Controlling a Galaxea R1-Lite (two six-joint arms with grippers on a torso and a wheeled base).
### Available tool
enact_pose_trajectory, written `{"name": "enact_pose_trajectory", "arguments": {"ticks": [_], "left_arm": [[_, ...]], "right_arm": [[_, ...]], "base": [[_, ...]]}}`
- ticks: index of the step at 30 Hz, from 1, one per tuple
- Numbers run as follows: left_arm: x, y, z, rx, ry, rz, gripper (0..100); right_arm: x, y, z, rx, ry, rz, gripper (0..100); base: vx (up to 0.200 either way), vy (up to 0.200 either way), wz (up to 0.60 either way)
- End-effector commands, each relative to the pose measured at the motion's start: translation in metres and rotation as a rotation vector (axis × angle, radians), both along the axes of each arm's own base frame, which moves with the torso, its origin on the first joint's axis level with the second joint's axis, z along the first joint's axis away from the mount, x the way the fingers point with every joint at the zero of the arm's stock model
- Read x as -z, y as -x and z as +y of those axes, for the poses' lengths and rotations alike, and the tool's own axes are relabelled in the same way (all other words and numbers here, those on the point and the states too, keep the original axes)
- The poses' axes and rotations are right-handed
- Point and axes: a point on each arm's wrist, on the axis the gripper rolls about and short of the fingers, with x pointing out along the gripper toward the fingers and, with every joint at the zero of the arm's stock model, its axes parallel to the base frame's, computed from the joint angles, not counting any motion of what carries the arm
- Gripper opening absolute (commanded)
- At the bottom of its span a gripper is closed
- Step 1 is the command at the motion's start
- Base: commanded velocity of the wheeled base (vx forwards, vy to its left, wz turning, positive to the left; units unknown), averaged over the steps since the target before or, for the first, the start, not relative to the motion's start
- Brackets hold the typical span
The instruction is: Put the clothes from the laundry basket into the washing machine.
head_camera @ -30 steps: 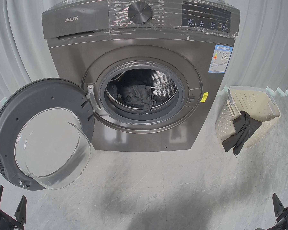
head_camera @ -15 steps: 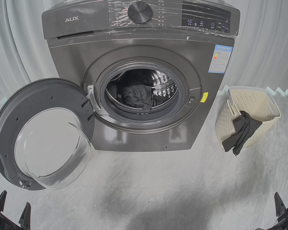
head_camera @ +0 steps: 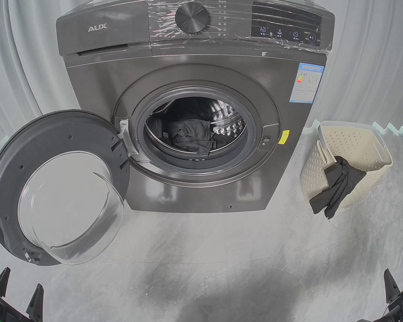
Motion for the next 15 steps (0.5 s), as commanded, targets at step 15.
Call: {"name": "enact_pose_trajectory", "arguments": {"ticks": [15], "left_arm": [[0.0047,-0.0005,0.0,-0.001,0.001,0.007,100]], "right_arm": [[0.0043,-0.0002,0.0,0.0,0.0,0.003,100]], "base": [[0.0,-0.2,0.0]]}}
